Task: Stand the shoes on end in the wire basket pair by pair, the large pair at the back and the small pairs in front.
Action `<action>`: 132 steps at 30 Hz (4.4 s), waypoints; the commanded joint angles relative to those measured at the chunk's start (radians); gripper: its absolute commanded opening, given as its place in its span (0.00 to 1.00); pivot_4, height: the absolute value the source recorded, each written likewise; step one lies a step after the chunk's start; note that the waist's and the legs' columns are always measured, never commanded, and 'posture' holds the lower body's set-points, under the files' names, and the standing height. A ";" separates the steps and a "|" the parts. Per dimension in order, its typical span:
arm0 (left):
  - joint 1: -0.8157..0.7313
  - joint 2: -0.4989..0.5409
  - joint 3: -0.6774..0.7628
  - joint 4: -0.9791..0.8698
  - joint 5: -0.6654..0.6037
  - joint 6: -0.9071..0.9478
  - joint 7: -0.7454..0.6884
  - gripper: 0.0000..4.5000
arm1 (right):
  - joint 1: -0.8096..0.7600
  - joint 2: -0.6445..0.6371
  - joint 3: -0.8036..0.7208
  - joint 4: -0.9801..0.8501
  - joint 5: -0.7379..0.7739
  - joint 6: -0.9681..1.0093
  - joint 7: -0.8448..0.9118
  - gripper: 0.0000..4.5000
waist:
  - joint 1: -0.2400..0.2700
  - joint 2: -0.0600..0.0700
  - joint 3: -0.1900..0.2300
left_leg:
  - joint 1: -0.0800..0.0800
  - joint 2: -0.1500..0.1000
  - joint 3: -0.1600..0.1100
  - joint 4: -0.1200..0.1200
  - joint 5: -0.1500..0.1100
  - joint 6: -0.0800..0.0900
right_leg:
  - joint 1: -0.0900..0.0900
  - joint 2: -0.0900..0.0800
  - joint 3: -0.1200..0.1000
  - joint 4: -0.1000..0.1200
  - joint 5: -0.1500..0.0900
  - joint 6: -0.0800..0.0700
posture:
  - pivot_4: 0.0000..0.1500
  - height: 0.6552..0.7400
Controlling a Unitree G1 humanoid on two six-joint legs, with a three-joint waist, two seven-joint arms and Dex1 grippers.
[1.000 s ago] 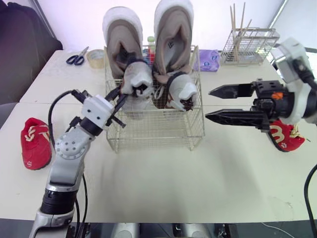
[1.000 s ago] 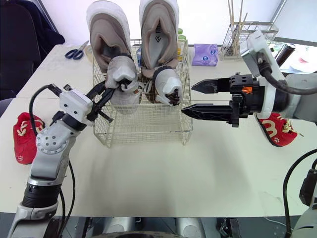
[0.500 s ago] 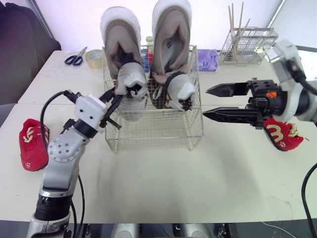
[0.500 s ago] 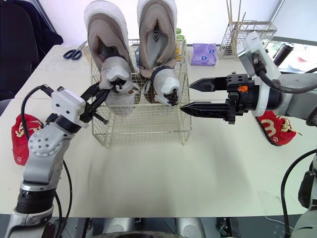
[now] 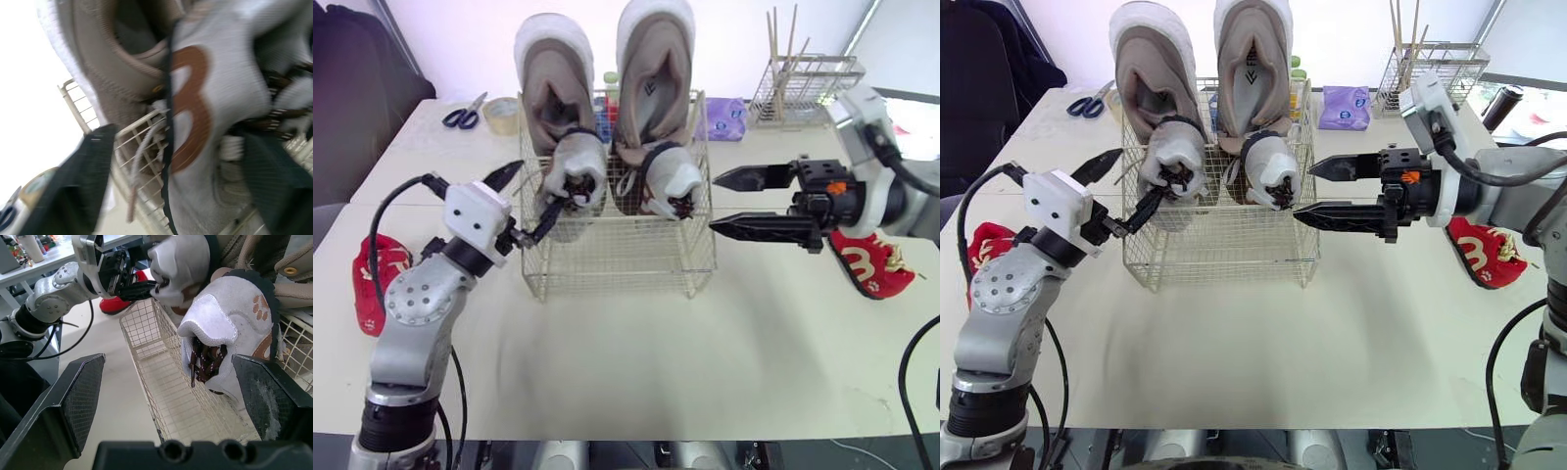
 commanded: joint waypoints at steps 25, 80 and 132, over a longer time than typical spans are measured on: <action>0.085 0.264 0.459 0.003 -0.693 0.509 -0.055 0.87 | -0.020 0.025 -0.008 0.052 -0.082 -0.062 0.072 1.00 | -0.002 0.000 0.000 | 0.000 0.000 -0.002 0.000 0.000 0.000 | 0.000 0.000 0.000 0.000 0.000 0.000 | 1.00 1.00; 0.039 0.222 -0.188 -0.364 -0.850 0.536 -0.080 1.00 | 0.498 0.324 -0.438 0.987 -0.705 -1.017 -0.358 1.00 | -0.025 0.014 -0.017 | 0.019 -0.004 0.004 -0.005 -0.001 0.001 | 0.020 0.008 0.022 -0.011 -0.004 -0.003 | 1.00 1.00; -0.137 0.583 0.162 -0.041 -1.400 0.770 -0.302 1.00 | -0.649 -0.178 0.712 0.257 -0.186 -1.057 0.656 0.49 | -0.024 0.008 0.003 | 0.017 -0.002 0.009 -0.013 -0.004 0.006 | 0.009 0.001 0.024 -0.013 -0.006 -0.001 | 1.00 1.00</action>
